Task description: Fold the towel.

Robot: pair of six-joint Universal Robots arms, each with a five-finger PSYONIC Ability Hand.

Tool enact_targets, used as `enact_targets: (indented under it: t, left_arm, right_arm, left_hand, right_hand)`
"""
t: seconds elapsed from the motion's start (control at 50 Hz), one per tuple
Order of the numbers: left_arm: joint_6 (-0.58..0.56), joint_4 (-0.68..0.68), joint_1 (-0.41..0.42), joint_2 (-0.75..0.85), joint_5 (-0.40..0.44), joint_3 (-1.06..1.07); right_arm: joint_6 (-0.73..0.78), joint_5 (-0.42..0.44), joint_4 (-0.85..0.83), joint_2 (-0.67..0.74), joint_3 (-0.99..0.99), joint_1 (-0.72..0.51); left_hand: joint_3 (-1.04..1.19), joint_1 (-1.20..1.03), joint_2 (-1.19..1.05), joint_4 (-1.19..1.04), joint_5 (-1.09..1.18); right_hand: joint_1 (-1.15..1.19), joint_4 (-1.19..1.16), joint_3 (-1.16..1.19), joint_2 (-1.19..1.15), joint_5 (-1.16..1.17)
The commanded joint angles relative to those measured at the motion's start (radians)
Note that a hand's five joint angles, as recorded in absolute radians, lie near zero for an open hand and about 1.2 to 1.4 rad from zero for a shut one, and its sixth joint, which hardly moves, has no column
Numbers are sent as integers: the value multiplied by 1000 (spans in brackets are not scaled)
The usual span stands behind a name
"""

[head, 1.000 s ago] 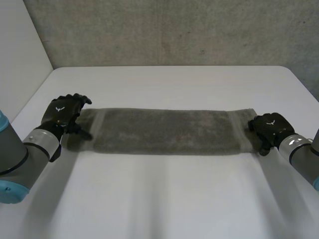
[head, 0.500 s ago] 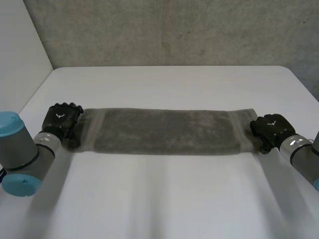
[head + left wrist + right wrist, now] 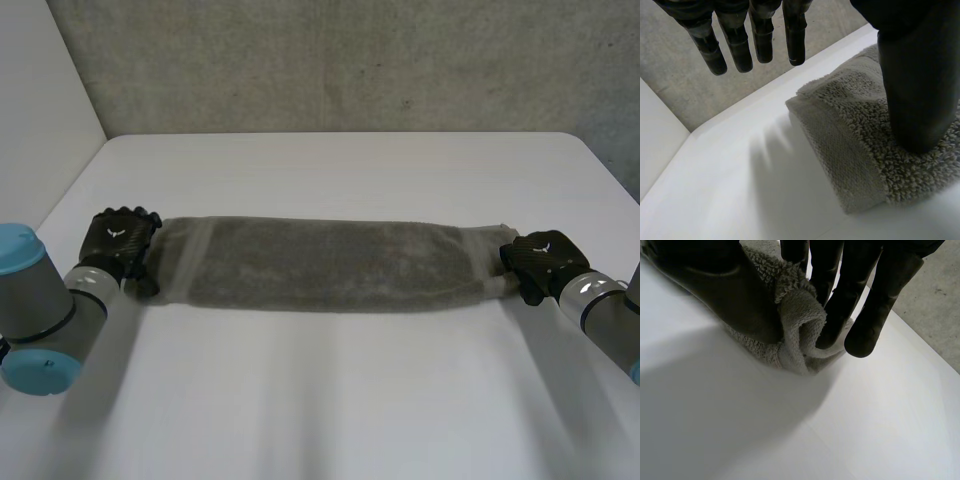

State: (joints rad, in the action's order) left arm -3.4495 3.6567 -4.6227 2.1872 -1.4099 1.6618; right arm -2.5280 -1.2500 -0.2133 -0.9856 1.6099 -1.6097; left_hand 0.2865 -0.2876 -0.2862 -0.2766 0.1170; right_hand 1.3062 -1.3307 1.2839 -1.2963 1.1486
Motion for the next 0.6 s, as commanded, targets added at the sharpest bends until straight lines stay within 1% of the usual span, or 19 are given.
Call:
enact_targets:
  t: [0.02, 0.18, 0.22, 0.24, 0.3, 0.32, 0.34, 0.38, 0.4, 0.42, 0.46, 0.48, 0.52, 0.54, 0.58, 0.6]
  left_arm:
    - [6, -3, -5, -26, -11, 18]
    - [12, -12, -22, -67, -23, 29]
    - [12, -13, -28, -82, -26, 36]
    - [12, -13, -28, -83, -26, 36]
    - [13, -13, -27, -95, -26, 42]
    - [13, -13, -27, -101, -26, 47]
    - [13, -13, -27, -107, -26, 52]
    - [15, -13, -27, -113, -27, 55]
    - [15, -13, -25, -119, -27, 59]
    - [15, -13, -25, -119, -27, 59]
    - [15, -13, -19, -125, -27, 62]
    - [15, -13, -19, -126, -27, 62]
    - [16, -13, -13, -127, -27, 64]
    - [16, -13, -13, -127, -27, 64]
    - [16, -13, -11, -127, -27, 64]
    - [16, -13, -11, -127, -27, 64]
  right_arm:
    - [0, 1, 0, -5, -1, 7]
    - [12, 0, 25, -19, -4, 67]
    - [29, 3, 44, -36, -13, 137]
    - [29, 3, 45, -36, -13, 137]
    - [131, 10, 84, -57, -53, 255]
    - [132, 11, 84, -58, -53, 255]
    - [170, 7, 98, -64, -82, 281]
    - [198, 14, 123, -68, -115, 295]
    - [216, 14, 150, -70, -160, 294]
    - [216, 14, 150, -70, -160, 294]
    - [201, 4, 218, -82, -272, 275]
    - [201, 4, 218, -82, -272, 275]
    - [157, -5, 287, -114, -384, 220]
    - [156, -5, 287, -114, -384, 220]
    - [94, -20, 322, -131, -483, 93]
    - [94, -20, 322, -131, -484, 93]
  left_hand:
    - [-32, 33, 32, 22, -37]
    - [-85, 86, 84, 75, -90]
    - [-91, 92, 90, 81, -96]
    - [-91, 92, 90, 81, -96]
    - [-94, 95, 93, 84, -99]
    - [-94, 95, 93, 84, -99]
    - [-94, 95, 93, 84, -99]
    - [-94, 95, 93, 84, -99]
    - [-96, 98, 96, 87, -101]
    - [-96, 98, 96, 87, -101]
    - [-96, 98, 96, 87, -101]
    - [-96, 98, 96, 87, -101]
    - [-96, 98, 96, 87, -101]
    - [-96, 98, 96, 87, -101]
    - [-96, 98, 96, 87, -101]
    - [-96, 98, 96, 87, -101]
  right_hand:
    - [90, -66, 112, -100, 73]
    - [90, -66, 112, -100, 73]
    - [90, -66, 112, -100, 73]
    - [90, -66, 112, -100, 73]
    - [90, -66, 112, -100, 73]
    - [90, -66, 112, -100, 73]
    - [90, -66, 112, -100, 73]
    - [90, -66, 112, -100, 73]
    - [90, -66, 112, -100, 73]
    - [90, -66, 112, -100, 73]
    - [90, -66, 112, -100, 73]
    - [90, -66, 112, -100, 73]
    - [90, -66, 112, -100, 73]
    - [90, -66, 112, -100, 73]
    - [90, -66, 112, -100, 73]
    - [90, -66, 112, -100, 73]
